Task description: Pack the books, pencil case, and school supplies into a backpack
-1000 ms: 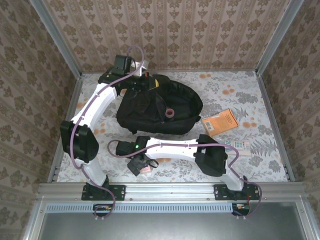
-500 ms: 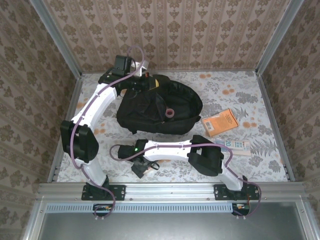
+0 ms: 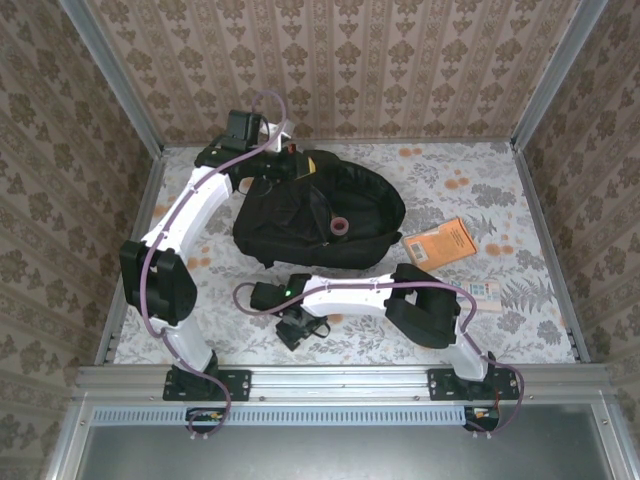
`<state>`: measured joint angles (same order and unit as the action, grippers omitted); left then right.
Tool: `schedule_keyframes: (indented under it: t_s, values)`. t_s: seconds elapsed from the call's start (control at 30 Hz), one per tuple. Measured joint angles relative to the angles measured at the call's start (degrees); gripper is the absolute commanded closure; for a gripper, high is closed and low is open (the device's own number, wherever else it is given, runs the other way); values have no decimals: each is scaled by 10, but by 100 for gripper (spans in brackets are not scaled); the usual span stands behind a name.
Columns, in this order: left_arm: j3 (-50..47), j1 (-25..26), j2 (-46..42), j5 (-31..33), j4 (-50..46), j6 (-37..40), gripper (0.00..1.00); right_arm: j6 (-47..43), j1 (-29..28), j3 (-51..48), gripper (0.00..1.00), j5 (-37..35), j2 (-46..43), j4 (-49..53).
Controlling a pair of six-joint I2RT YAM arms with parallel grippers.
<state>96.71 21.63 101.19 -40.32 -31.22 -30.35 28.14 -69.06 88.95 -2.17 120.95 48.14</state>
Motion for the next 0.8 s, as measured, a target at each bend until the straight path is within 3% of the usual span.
schedule_keyframes:
  t_s: [0.4,0.6,0.8]
  values:
    - [0,0,0,-2,0,0,100,-7,0,-63,49,4,-88,-32]
    - [0,0,0,-2,-2,2,100,6,27,-158,49,-22,-240,-28]
    - [14,10,0,-1,-24,5,100,6,121,-207,49,-51,-416,4]
